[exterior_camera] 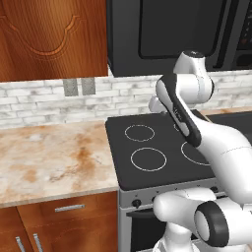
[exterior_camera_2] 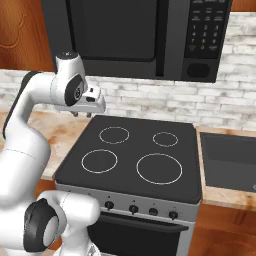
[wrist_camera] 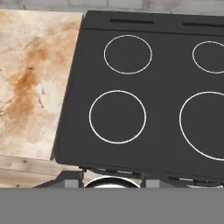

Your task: Take the pizza cutter from the drawer on the left and place it on the dining counter for cutting.

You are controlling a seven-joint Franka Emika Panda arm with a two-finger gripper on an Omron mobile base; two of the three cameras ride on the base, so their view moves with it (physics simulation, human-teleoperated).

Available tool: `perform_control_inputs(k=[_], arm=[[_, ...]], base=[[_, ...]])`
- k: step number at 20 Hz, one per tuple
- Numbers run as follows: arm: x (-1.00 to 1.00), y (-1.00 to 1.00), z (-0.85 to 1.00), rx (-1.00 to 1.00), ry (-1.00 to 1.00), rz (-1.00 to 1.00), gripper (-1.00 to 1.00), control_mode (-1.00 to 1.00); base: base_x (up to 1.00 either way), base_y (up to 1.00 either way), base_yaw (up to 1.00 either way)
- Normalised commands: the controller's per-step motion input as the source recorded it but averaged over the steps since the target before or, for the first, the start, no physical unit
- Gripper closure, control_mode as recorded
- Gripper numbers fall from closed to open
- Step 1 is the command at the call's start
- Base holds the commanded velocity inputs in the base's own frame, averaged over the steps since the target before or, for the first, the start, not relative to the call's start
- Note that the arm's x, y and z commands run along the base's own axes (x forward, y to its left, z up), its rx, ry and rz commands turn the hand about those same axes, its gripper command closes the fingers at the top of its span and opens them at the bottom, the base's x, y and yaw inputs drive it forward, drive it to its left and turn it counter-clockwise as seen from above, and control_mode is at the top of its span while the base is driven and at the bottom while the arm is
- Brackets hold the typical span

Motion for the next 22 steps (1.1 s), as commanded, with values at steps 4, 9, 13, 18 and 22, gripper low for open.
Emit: perform_control_inputs(k=[4,9,13,18,22], arm=[[-0.29,0.32,-0.11,-0.01,0.03,0.0,-1.0,-1.0],[-0.79,0.98,-0.18,-0.1,0.0,0.07,-1.0,-1.0],[-0.6,0.96,-0.14,-0.06,0.02,0.11,-1.0,-1.0],[-0.49,0.61,-0.12,0.0,0.0,0.09,-1.0,-1.0],[-0.45,0.88,-0.45,-0.12,0.0,0.15,-1.0,-1.0]], base=[[0.0,0.0,0.0],[0.0,0.0,0.0],[0.0,0.0,0.0],[0.0,0.0,0.0],[0.0,0.0,0.0]])
